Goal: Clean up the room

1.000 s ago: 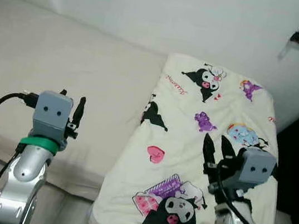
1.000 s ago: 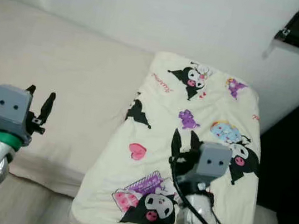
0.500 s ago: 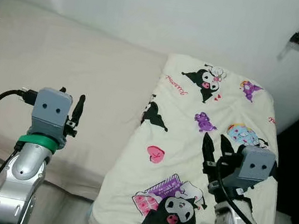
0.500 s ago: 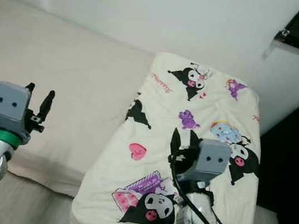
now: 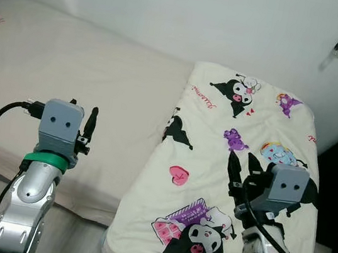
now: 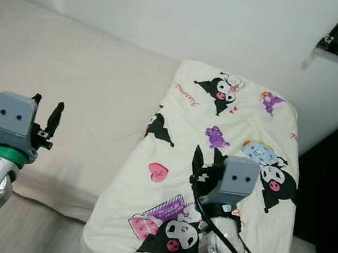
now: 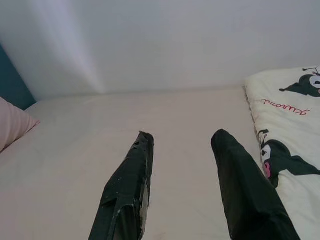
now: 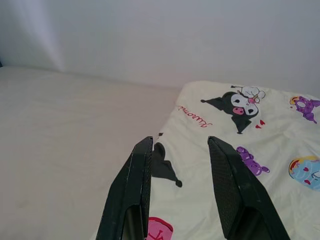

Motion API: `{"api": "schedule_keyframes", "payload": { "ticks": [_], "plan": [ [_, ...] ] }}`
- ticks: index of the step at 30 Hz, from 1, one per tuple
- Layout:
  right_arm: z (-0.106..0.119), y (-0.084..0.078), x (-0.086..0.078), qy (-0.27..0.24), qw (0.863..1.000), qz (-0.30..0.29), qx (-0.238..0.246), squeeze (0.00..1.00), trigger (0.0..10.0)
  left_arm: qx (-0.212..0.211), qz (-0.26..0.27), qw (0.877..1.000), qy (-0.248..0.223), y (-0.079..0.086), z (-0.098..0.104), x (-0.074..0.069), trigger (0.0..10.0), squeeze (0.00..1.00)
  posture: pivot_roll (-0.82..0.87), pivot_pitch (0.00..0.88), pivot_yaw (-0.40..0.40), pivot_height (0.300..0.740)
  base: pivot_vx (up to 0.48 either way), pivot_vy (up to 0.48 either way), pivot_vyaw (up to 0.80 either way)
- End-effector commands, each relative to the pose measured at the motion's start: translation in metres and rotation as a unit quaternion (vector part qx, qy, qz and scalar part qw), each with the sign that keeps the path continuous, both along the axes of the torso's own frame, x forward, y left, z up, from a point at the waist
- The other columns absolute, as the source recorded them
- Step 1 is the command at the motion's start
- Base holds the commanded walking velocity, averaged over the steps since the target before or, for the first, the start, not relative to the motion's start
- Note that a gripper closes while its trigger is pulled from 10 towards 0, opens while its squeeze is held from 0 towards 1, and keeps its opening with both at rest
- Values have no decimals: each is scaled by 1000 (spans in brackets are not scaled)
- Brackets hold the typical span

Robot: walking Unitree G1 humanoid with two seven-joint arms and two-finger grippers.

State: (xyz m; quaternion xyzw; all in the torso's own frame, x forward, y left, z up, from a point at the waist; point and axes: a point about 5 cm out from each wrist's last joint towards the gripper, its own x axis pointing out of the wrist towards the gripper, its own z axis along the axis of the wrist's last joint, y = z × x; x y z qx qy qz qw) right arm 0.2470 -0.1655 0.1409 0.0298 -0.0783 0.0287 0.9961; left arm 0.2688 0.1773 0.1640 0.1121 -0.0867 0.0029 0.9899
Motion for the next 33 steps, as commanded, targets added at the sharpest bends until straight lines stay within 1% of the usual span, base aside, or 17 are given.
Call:
{"api": "schedule_keyframes", "payload": {
  "ticks": [1,33],
  "plan": [
    [1,-3,-1,1,1000,-7,-4,0,10000,-3,0,1000,4,-1,0,0,10000,0,-36,0,-24,740,0,0,0],
    [0,-1,-4,10,1000,-1,-5,0,10000,-4,4,1000,11,-1,-2,-5,10000,0,-34,4,-29,740,0,0,0]
  ]
}}
